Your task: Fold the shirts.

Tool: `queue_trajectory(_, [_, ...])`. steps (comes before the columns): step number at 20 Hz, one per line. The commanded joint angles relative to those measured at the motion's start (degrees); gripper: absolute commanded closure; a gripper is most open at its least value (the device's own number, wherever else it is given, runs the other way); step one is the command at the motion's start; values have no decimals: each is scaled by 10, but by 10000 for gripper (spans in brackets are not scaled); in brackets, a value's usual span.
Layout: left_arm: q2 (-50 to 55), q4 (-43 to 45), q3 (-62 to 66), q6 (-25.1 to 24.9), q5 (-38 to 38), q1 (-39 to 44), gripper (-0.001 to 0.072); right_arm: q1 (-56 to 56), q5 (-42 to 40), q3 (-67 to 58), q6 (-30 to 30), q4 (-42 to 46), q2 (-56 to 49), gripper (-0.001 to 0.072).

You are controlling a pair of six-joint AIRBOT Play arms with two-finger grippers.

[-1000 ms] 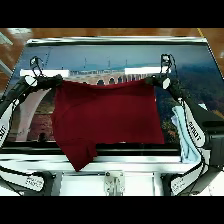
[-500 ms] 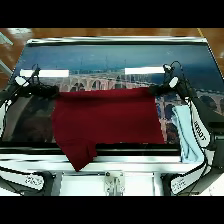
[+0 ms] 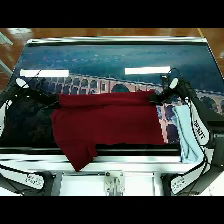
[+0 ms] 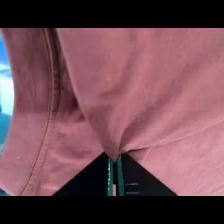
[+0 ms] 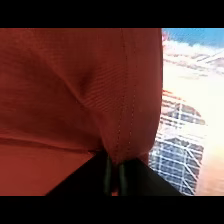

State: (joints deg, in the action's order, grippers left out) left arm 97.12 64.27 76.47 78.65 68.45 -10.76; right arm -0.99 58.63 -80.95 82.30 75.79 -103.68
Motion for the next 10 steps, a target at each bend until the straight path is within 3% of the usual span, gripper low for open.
queue_trajectory(1, [3,-5,0,3,27,-2,441,-1,13,0,-4,-10,3,371])
queue_trajectory(2, [2,-4,2,10,42,-3,206,-2,18,0,-5,-12,12,265])
queue_trajectory(3, [0,-4,7,22,63,-8,90,-3,26,0,-7,-9,29,186])
queue_trajectory(4, [-3,-4,15,33,91,-16,86,-6,37,0,-12,-6,48,147])
queue_trajectory(6, [-29,-4,27,37,145,-36,86,-18,82,0,-23,19,97,143])
queue_trajectory(10, [-149,-2,-20,1,245,-91,86,-94,262,0,-49,100,176,144])
